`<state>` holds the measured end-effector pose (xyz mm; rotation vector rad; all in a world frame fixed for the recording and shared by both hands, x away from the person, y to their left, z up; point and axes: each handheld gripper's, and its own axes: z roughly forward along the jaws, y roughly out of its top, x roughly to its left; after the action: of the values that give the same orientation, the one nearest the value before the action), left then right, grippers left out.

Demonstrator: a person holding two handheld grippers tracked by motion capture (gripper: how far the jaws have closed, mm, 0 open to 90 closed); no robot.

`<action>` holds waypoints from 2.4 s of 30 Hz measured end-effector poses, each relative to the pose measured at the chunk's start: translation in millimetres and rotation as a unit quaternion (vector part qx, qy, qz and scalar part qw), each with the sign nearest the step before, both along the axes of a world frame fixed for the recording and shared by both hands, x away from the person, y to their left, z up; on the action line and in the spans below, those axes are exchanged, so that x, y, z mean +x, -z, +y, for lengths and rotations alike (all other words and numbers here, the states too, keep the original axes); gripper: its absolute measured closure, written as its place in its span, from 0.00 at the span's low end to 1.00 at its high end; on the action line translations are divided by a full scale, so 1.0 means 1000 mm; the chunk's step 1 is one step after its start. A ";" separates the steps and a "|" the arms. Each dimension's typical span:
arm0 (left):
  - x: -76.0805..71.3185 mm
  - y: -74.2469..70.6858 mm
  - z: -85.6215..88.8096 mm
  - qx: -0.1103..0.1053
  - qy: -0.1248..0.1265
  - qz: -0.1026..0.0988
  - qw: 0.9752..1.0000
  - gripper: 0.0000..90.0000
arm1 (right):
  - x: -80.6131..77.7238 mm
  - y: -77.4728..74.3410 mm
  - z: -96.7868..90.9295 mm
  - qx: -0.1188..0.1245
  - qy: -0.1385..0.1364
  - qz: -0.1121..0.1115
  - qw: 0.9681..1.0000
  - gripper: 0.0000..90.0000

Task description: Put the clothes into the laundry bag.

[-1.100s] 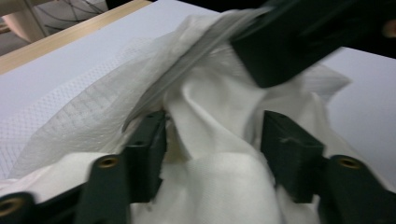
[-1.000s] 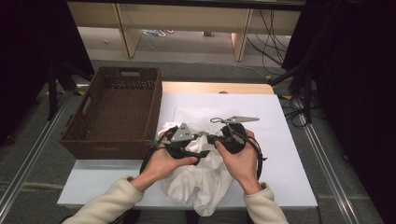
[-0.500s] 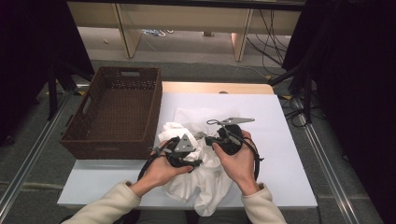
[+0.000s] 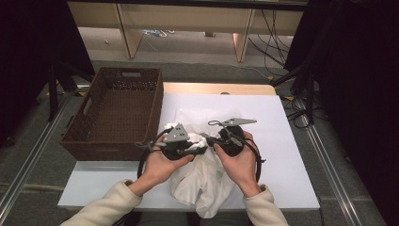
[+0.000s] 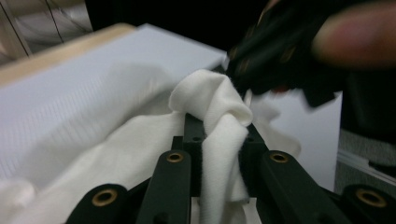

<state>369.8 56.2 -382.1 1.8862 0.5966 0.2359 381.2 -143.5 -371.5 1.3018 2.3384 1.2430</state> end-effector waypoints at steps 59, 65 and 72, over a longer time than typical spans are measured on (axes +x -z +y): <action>0.061 0.059 0.031 0.186 -0.072 0.062 0.978 0.24 | -0.005 -0.010 -0.007 0.014 0.012 -0.002 1.000 1.00; 0.063 0.070 0.025 0.197 -0.059 0.084 0.975 0.29 | -0.003 -0.007 -0.005 0.009 0.002 0.002 1.000 1.00; 0.064 0.081 0.022 0.200 -0.055 0.109 0.972 0.67 | -0.003 -0.007 -0.003 -0.006 0.005 0.007 1.000 1.00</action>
<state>434.2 78.4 -463.5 2.2899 0.8532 0.2350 377.8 -146.7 -364.6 1.3202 2.3424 1.2205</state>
